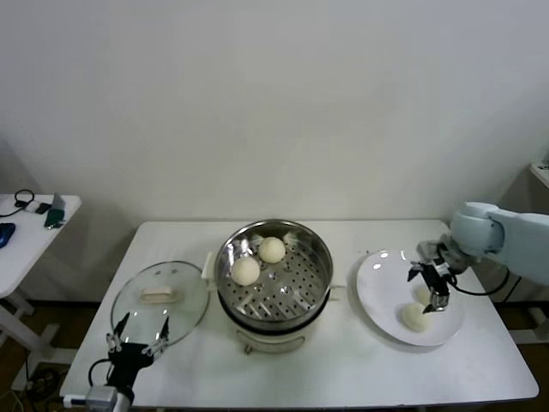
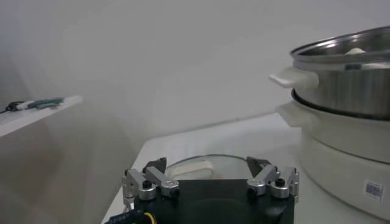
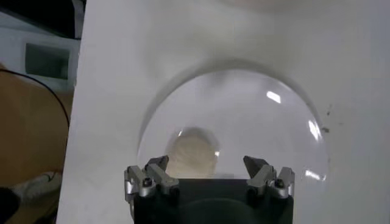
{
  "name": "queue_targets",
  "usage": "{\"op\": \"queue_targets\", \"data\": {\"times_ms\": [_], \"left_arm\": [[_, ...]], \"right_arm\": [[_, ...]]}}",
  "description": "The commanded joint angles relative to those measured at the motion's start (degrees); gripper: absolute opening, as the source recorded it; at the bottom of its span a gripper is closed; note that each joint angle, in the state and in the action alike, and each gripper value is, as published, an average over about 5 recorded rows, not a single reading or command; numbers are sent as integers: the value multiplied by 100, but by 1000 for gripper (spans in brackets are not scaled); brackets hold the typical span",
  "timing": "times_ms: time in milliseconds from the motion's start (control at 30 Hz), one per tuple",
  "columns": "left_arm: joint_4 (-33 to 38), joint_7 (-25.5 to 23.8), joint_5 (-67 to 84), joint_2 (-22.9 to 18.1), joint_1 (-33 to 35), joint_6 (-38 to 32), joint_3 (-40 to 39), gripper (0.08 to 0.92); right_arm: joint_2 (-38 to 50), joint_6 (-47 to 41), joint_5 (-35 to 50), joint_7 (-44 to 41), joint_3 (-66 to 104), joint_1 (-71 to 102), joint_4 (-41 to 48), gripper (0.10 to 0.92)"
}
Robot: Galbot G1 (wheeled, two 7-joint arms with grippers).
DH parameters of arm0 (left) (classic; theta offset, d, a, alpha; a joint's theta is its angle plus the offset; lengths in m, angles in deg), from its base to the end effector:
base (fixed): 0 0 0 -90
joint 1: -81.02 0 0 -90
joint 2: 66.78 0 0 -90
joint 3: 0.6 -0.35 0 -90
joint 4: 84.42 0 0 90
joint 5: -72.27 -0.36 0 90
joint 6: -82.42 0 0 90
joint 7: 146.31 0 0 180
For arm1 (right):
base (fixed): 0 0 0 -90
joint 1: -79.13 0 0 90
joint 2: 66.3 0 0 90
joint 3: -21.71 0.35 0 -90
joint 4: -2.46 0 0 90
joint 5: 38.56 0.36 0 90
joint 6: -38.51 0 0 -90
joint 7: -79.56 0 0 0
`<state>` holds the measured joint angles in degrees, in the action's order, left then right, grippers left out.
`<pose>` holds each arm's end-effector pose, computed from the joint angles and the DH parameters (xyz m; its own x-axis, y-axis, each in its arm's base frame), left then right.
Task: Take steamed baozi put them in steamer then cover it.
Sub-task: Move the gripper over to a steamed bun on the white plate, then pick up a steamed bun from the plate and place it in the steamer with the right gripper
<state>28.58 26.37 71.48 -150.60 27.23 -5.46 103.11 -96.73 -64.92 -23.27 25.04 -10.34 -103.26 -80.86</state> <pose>0.1418 0.1006 -0.3513 -0.9640 -0.0581 0.2594 -0.0035 0.9785 0.2062 0.4673 -0.1844 -0.1704 -0.0736 -0.0402 0.9965 -0.9928 -0.0913 -0.0770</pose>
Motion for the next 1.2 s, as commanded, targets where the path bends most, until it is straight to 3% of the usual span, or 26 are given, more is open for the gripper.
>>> {"op": "queue_targets", "data": {"times_ms": [33, 600, 800, 1000, 1200], "left_arm": [[11, -7, -21, -14, -7, 20, 1, 823], [-30, -16, -39, 29, -25, 34, 9, 823], [-31, -13, -41, 21, -37, 38, 0, 823], [-24, -17, -54, 28, -38, 39, -12, 823], [2, -22, -92, 17, -47, 45, -39, 823]], "right_arm": [[128, -20, -472, 74, 902, 1296, 489, 823], [-169, -112, -530, 132, 1530, 2031, 781, 820], [-128, -80, -515, 80, 1471, 1821, 740, 738], [-139, 167, -313, -131, 1002, 840, 605, 711], [-623, 1007, 459, -442, -332, -1319, 545, 712]]}}
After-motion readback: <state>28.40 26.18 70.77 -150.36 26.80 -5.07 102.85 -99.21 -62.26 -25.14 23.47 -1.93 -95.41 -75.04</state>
